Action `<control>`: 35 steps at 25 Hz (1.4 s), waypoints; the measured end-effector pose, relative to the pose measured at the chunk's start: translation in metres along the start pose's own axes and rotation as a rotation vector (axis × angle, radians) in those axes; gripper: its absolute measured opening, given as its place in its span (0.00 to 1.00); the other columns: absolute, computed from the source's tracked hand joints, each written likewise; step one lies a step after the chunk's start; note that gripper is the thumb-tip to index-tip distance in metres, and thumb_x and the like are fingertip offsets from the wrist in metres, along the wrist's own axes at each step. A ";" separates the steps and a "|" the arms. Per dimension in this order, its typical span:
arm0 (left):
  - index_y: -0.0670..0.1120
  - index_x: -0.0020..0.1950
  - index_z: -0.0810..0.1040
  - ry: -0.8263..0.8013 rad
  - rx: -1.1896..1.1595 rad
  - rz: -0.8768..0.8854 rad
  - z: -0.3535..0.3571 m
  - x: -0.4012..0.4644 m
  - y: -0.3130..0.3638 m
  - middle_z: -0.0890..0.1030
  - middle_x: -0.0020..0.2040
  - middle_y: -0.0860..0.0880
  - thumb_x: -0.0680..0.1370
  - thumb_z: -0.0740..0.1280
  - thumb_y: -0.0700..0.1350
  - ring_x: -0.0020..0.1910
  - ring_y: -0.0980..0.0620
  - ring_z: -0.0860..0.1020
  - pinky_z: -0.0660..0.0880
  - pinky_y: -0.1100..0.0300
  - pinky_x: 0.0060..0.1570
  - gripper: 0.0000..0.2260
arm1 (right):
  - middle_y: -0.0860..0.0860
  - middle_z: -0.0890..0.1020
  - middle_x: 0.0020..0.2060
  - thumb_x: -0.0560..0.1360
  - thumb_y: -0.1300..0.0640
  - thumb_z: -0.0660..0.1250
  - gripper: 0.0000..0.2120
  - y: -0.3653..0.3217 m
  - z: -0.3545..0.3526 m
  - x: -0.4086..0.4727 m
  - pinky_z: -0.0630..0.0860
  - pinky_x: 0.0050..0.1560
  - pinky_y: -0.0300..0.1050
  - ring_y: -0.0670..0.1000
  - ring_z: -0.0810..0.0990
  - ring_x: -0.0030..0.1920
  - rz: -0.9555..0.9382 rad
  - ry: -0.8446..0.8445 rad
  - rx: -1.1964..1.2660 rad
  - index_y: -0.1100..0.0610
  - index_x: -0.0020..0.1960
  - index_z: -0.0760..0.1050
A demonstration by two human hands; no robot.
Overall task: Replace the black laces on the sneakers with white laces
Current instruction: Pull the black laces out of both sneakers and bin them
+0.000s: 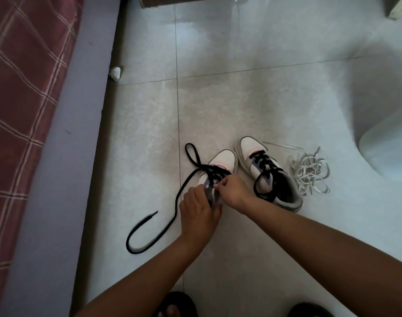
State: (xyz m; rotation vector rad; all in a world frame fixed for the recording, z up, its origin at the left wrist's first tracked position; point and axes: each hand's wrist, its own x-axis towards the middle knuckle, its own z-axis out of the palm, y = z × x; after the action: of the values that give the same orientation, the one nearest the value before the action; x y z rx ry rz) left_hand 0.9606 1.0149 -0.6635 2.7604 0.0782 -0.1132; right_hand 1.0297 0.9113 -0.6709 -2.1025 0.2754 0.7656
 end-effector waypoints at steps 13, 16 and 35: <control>0.44 0.54 0.77 -0.140 0.144 0.145 0.003 0.006 -0.039 0.75 0.56 0.44 0.78 0.63 0.50 0.56 0.43 0.73 0.68 0.52 0.52 0.11 | 0.55 0.79 0.33 0.62 0.58 0.77 0.09 0.034 -0.024 -0.014 0.72 0.27 0.43 0.55 0.78 0.31 -0.672 0.296 -1.036 0.59 0.38 0.79; 0.48 0.58 0.74 -0.175 0.174 0.145 0.008 0.007 -0.042 0.72 0.59 0.48 0.79 0.59 0.53 0.59 0.47 0.69 0.65 0.55 0.56 0.13 | 0.55 0.81 0.39 0.59 0.54 0.79 0.15 0.035 -0.024 -0.014 0.73 0.31 0.44 0.56 0.79 0.35 -0.818 0.205 -1.059 0.57 0.42 0.80; 0.49 0.61 0.72 -0.254 0.230 0.187 0.007 0.015 -0.046 0.71 0.61 0.50 0.80 0.56 0.53 0.59 0.49 0.69 0.63 0.57 0.50 0.14 | 0.56 0.76 0.60 0.80 0.46 0.55 0.19 0.007 -0.002 -0.019 0.66 0.58 0.50 0.57 0.70 0.62 -0.417 -0.038 -1.178 0.58 0.61 0.74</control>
State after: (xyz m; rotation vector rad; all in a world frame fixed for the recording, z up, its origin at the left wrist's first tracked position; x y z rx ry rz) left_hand 0.9716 1.0557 -0.6880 2.9359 -0.2759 -0.4464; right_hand 1.0121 0.9045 -0.6626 -3.0469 -0.8188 0.7836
